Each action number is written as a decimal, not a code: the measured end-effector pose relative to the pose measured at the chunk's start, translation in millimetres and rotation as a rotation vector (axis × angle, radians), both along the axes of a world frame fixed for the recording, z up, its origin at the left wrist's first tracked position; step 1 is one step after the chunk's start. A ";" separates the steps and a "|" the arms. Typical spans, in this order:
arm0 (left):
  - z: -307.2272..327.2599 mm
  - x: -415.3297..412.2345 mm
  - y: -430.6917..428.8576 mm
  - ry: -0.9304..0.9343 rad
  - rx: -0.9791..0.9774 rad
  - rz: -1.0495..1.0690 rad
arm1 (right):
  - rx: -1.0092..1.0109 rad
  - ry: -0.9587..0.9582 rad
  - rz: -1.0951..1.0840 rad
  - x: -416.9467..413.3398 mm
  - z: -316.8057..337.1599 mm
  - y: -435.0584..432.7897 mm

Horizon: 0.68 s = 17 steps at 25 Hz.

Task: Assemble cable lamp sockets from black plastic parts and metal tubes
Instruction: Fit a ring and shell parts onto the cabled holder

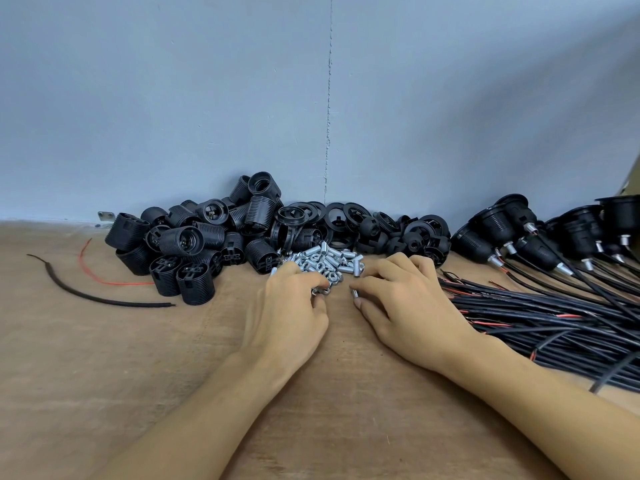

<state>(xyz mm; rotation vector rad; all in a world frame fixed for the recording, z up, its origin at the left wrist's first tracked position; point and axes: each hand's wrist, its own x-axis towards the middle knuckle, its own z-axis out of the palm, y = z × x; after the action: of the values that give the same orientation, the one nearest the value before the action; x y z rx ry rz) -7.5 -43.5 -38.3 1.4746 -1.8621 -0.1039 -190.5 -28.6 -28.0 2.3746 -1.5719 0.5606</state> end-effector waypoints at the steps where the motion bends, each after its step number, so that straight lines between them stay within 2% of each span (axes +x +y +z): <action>1: -0.3 0.2 -0.7 0.003 -0.001 -0.013 | -0.001 0.002 0.005 -0.4 -0.1 0.6; 9: -3.2 3.1 -5.0 0.092 -0.010 0.014 | 0.022 -0.056 0.056 0.1 1.6 4.3; 13: -4.2 1.8 -4.4 0.047 -0.020 -0.044 | 0.018 -0.079 0.048 0.6 2.1 6.1; 17: -5.6 -1.4 -4.4 -0.024 0.002 -0.101 | 0.045 -0.074 -0.054 0.4 1.4 5.4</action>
<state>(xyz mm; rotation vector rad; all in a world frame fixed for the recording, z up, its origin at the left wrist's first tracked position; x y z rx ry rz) -8.9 -47.9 -43.9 1.3889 -1.9559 -0.1367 -190.2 -23.2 -26.6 2.3614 -1.6909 0.6148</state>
